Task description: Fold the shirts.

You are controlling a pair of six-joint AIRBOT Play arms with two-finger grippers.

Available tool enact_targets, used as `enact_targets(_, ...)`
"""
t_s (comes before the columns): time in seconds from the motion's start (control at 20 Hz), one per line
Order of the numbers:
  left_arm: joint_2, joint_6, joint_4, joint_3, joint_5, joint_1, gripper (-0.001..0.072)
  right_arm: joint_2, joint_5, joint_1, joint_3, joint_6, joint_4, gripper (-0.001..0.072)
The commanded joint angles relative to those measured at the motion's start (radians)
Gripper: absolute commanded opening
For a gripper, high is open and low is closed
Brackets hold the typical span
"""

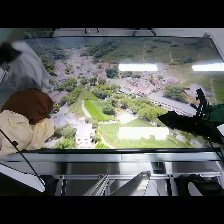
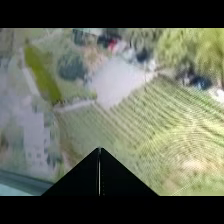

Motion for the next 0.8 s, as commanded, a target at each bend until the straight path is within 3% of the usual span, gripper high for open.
enact_targets(0.0,0.180,0.053,-0.430,-0.011,-0.045,-0.057,0.0028,0.000,0.001,0.001,0.000,-0.004,-0.001,0.0018)
enact_targets(0.15,0.326,0.052,-0.543,-0.095,-0.073,-0.184,0.0028,0.000,0.003,0.001,0.000,-0.004,0.000,0.0018)
enact_targets(0.3,0.404,0.048,-0.518,-0.147,-0.140,-0.348,0.0027,0.000,0.004,0.001,0.000,-0.004,-0.001,0.0017)
enact_targets(0.5,0.430,-0.003,-0.215,-0.295,-0.150,-0.573,0.0018,0.016,0.038,0.000,0.001,-0.089,-0.001,0.0017)
enact_targets(0.7,0.430,-0.038,0.058,-0.477,-0.079,-0.680,0.0025,0.051,0.083,-0.001,0.002,-0.108,-0.001,0.0025)
enact_targets(0.75,0.430,-0.038,0.090,-0.509,-0.079,-0.680,0.0284,0.056,0.093,-0.001,0.002,-0.108,-0.001,0.0030)
